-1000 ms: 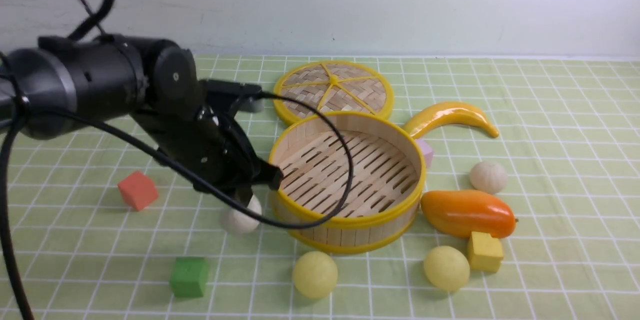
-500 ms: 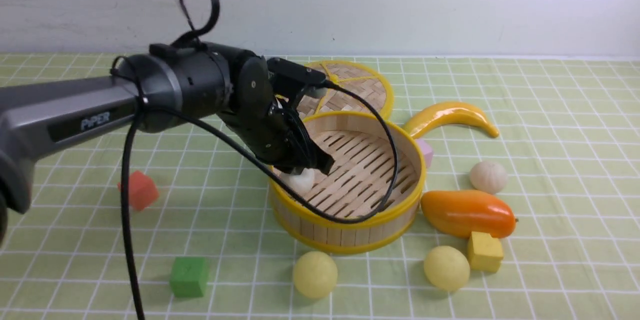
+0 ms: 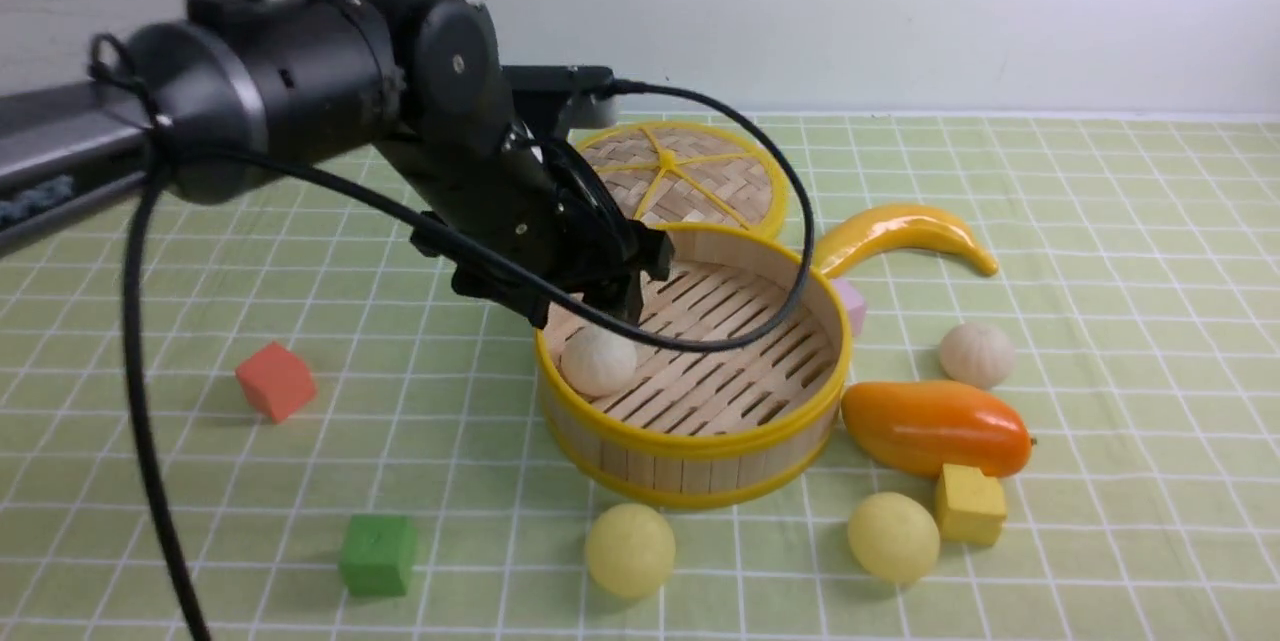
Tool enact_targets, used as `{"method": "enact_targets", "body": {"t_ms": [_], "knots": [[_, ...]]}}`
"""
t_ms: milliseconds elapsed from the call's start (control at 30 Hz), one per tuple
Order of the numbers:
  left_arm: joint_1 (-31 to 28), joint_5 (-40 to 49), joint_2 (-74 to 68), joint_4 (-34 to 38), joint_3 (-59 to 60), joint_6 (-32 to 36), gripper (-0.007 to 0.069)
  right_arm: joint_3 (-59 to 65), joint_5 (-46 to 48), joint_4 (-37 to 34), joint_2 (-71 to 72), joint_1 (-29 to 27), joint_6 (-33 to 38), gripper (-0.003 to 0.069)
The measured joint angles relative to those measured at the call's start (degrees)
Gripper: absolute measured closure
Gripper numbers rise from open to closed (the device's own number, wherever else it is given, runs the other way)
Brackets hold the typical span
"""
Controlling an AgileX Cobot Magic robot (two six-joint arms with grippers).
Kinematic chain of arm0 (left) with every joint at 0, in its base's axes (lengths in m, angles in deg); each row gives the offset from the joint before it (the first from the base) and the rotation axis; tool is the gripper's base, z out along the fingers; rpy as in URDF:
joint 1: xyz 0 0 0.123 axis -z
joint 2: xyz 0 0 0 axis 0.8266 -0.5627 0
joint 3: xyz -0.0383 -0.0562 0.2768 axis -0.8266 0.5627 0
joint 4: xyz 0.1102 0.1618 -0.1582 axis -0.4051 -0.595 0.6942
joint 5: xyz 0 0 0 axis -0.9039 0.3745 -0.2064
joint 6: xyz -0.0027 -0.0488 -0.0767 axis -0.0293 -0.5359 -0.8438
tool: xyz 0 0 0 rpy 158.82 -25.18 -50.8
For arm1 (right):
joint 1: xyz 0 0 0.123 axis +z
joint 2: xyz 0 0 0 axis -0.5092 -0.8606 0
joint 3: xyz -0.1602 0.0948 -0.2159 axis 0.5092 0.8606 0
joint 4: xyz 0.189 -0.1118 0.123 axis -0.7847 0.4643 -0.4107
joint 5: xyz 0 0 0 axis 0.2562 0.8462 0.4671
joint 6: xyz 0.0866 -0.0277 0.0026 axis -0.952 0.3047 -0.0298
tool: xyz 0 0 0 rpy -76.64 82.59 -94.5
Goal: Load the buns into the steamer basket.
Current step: Use the left arm to grab a steamed stuffed bun
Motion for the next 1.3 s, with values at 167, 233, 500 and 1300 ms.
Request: {"method": "enact_targets", "body": {"t_ms": [167, 233, 500, 1300], "knots": [[7.67, 6.65, 3.08, -0.63, 6.18, -0.58, 0.0445, 0.00, 0.00, 0.00, 0.00, 0.00, 0.00, 0.0418], [10.83, 6.82, 2.23, -0.87, 8.70, -0.16, 0.0538, 0.00, 0.00, 0.00, 0.00, 0.00, 0.00, 0.0418], [11.99, -1.14, -0.92, -4.48, 9.97, -0.04, 0.0566, 0.00, 0.00, 0.00, 0.00, 0.00, 0.00, 0.0418], [11.99, -5.54, -9.22, -10.72, 9.97, 0.01, 0.0344, 0.00, 0.00, 0.00, 0.00, 0.00, 0.00, 0.0418]]}}
